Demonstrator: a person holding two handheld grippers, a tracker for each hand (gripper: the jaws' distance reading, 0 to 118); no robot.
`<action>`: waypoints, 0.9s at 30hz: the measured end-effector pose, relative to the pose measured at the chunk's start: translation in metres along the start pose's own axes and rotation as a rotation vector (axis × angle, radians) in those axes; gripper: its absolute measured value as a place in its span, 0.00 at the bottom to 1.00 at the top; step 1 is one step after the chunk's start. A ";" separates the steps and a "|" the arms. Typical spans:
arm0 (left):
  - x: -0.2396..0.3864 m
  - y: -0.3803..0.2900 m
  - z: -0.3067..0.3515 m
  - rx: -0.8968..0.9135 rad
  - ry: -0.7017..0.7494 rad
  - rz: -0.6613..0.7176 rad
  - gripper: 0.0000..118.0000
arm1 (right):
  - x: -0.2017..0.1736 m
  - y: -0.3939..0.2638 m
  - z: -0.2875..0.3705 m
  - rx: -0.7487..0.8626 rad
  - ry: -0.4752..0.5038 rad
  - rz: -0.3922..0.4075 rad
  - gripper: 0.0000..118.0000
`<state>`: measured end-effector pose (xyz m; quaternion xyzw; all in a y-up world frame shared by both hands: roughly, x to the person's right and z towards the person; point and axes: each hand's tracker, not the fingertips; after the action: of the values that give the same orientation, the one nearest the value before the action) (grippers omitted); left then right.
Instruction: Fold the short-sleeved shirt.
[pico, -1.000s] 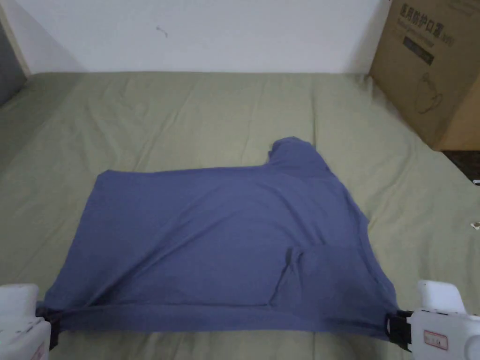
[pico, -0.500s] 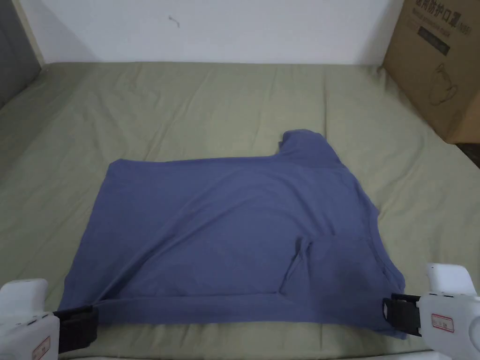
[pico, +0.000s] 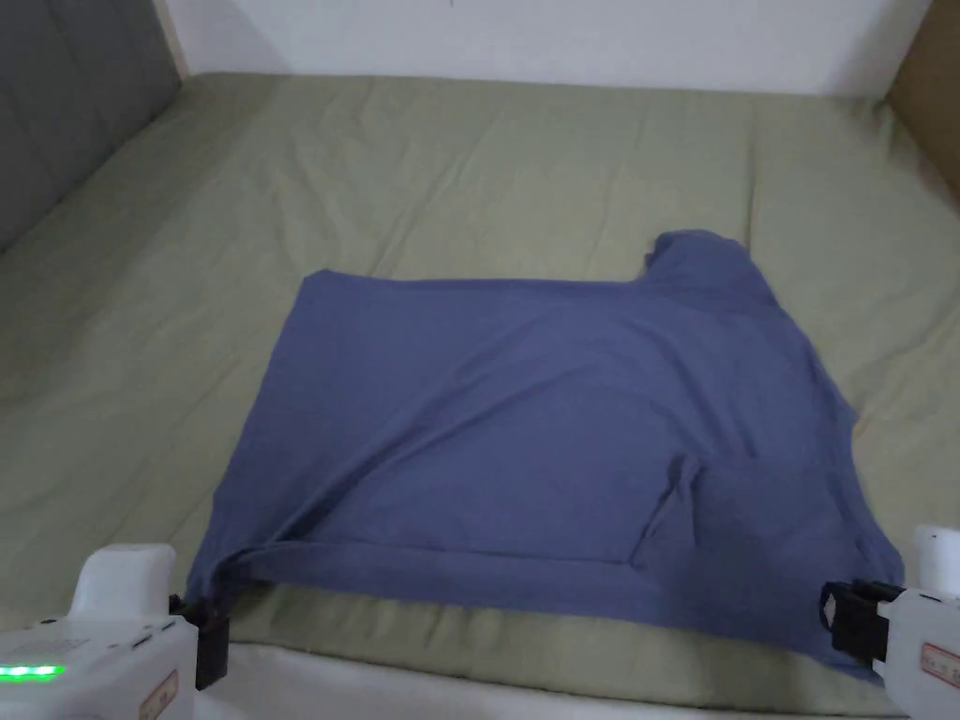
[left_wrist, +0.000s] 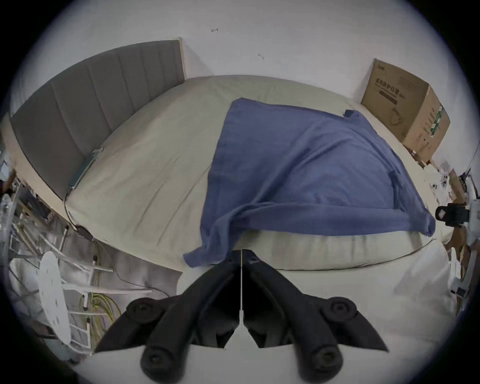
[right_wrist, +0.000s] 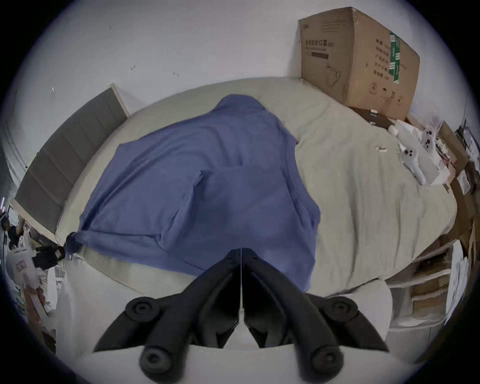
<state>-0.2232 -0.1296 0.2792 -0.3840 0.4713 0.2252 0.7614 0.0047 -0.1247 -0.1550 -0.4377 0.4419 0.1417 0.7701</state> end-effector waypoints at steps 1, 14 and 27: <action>-0.002 0.001 -0.002 -0.017 0.017 -0.009 0.14 | 0.001 -0.001 0.001 -0.002 0.005 -0.008 0.00; -0.013 0.024 -0.055 -0.089 -0.029 0.027 0.01 | 0.016 -0.006 -0.003 -0.050 0.001 -0.062 0.00; -0.004 0.028 -0.044 -0.068 -0.022 -0.012 0.02 | 0.024 0.005 0.007 -0.027 -0.059 0.008 0.70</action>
<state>-0.2686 -0.1478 0.2612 -0.4097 0.4527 0.2407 0.7545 0.0192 -0.1202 -0.1757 -0.4420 0.4186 0.1634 0.7763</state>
